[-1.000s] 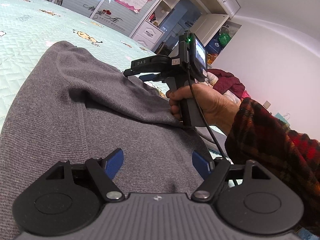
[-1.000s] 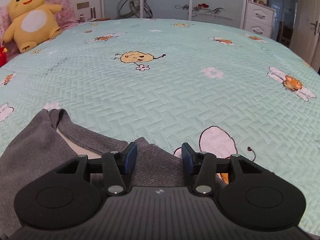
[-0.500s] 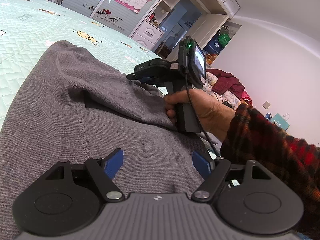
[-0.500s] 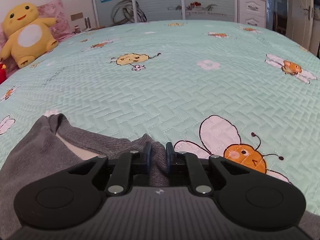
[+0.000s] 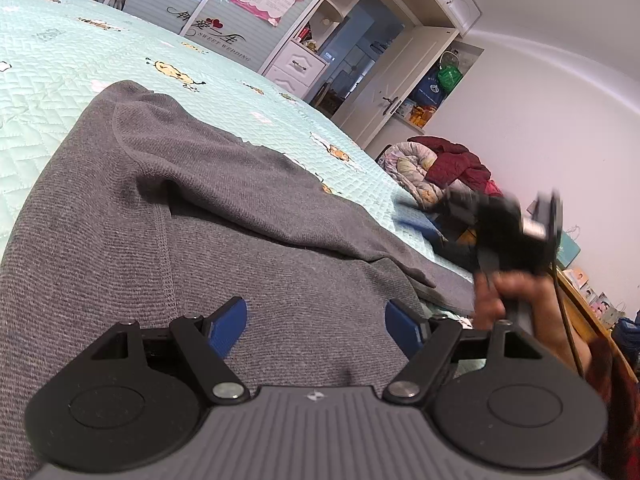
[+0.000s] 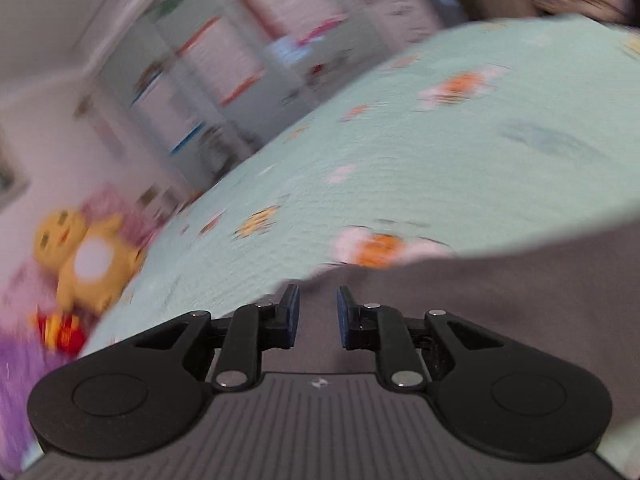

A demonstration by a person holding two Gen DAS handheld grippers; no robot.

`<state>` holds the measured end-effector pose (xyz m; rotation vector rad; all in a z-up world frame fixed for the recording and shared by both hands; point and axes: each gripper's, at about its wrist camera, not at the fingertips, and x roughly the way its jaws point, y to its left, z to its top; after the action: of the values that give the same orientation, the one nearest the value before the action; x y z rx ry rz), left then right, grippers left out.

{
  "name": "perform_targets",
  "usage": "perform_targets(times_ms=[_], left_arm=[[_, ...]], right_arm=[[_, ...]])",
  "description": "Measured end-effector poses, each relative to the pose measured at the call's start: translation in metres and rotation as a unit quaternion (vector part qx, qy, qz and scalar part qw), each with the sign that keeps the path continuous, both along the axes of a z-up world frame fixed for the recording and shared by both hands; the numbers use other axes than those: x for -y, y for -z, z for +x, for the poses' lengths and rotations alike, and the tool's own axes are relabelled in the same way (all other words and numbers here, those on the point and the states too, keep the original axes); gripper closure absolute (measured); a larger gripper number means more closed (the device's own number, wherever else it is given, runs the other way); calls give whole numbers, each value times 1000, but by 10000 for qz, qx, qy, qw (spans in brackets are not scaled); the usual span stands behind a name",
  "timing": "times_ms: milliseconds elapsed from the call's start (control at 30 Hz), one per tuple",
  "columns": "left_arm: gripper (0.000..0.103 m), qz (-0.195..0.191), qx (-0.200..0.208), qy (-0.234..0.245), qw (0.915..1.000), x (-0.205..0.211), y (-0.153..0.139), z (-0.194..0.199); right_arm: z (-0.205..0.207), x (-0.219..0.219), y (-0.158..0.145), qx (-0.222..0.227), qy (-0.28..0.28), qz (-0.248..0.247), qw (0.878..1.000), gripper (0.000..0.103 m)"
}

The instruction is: Fold clothes

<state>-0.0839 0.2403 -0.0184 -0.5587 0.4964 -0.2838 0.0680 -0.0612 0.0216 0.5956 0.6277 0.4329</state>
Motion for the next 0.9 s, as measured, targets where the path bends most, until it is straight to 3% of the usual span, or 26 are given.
perform_targets(times_ms=[100,200,300,467,567,767,900], left_arm=[[24,25,-16,-4,10000,1,0,1],[23,42,-25,-4,10000,1,0,1],[23,76,-35,-6,10000,2,-1,1],[23,119,-53,-8,9999,3,-1,2],[23,154,-66,-11,9999,3,-1,2],[23,158,-72,-8,9998,3,-1,2],[23,152,-71,-6,9999,3,-1,2]], right_arm=[[-11,46,29,-674,707,364,9946,78],[-35,87,43,-615,1123,1236,9840,77],[-53,112,41,-369,1471,1427,9781,72],[-40,134,47,-642,1562,1423,9753,68],[-27,127,53,-942,1331,1499,9752,69],[-21,85,39,-1330,764,628,9862,68],[-22,89,41,-1549,767,924,9806,68]])
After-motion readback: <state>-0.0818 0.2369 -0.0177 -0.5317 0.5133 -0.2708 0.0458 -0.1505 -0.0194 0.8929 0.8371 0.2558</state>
